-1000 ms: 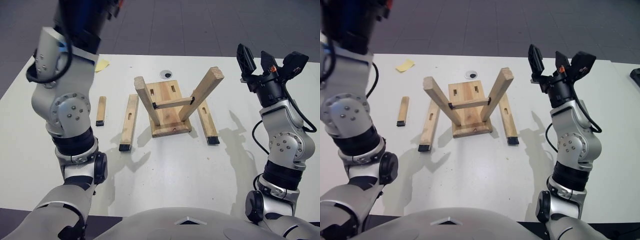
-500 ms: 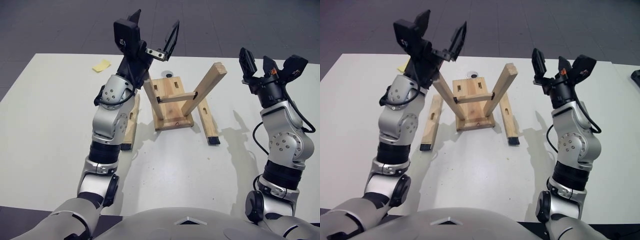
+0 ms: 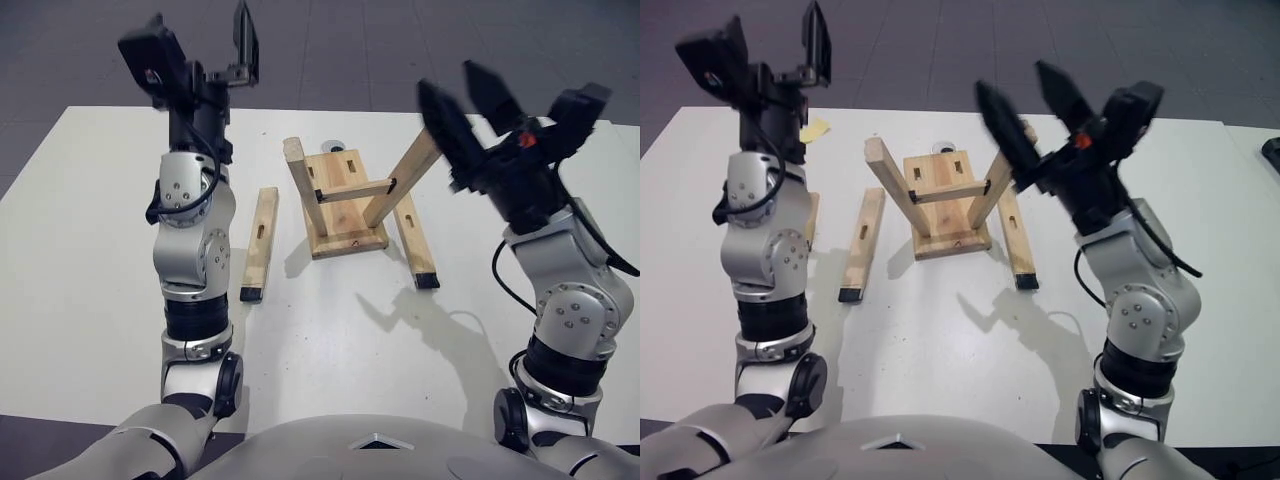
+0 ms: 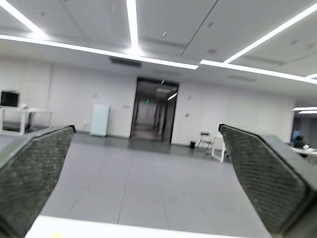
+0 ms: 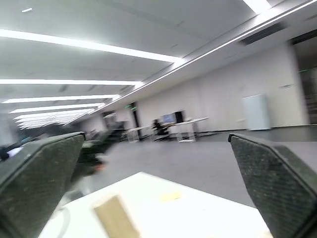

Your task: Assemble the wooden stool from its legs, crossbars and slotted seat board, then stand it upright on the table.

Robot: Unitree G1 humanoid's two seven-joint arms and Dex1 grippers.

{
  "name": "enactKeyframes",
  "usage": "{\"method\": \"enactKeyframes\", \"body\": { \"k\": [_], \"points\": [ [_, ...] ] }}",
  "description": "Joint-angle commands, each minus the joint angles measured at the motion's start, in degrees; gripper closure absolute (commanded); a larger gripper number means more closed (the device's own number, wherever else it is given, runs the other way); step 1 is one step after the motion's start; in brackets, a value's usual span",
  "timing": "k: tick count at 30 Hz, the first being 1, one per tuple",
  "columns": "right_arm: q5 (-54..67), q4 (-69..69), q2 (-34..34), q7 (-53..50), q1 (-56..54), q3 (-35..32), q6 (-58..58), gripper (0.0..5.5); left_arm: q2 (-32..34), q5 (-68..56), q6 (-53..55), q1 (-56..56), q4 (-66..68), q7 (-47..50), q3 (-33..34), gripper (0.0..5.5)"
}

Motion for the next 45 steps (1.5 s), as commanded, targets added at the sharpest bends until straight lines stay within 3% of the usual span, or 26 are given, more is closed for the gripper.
{"method": "enactKeyframes", "body": {
  "k": [1,9,16,21,26,30,34,39,45],
  "points": [
    [-8.2,5.1,-5.1,2.0,0.1,9.1,4.2,0.11,-1.9,2.0,0.3,0.1,1.1,0.9,-1.5,0.1],
    [-19.3,23.1,-6.5,1.1,-9.7,6.2,-1.3,0.11,-4.0,3.0,0.0,-1.1,4.5,1.1,-2.2,0.1],
    [-12.2,12.9,-3.1,6.8,-4.2,3.4,-4.1,0.11,-3.9,3.6,0.4,-0.8,4.3,1.1,-1.4,0.1],
    [-2.3,5.1,-6.0,9.2,-1.9,-1.7,-0.7,0.11,-3.6,4.4,0.5,0.2,3.5,1.9,-0.1,0.1],
    [1.3,-1.9,-11.2,15.0,3.9,1.6,2.8,0.11,-3.4,5.0,0.9,1.0,3.0,2.3,0.6,0.1],
    [-6.5,-0.1,-9.0,11.0,3.4,8.6,1.9,0.11,-3.2,5.2,1.2,0.9,3.1,2.1,0.5,0.1],
    [-11.9,3.0,-5.2,6.9,3.0,13.4,0.9,0.71,-3.4,5.3,1.4,0.3,3.9,1.9,0.8,0.1],
    [-13.9,3.1,-4.2,6.3,4.1,14.4,0.7,1.53,-3.6,5.3,1.8,0.4,4.1,2.0,0.9,0.1],
    [-14.6,4.4,-10.1,15.9,3.2,14.6,-0.1,2.52,-4.2,5.7,1.7,0.6,4.6,2.3,0.6,0.1]
  ]
}}
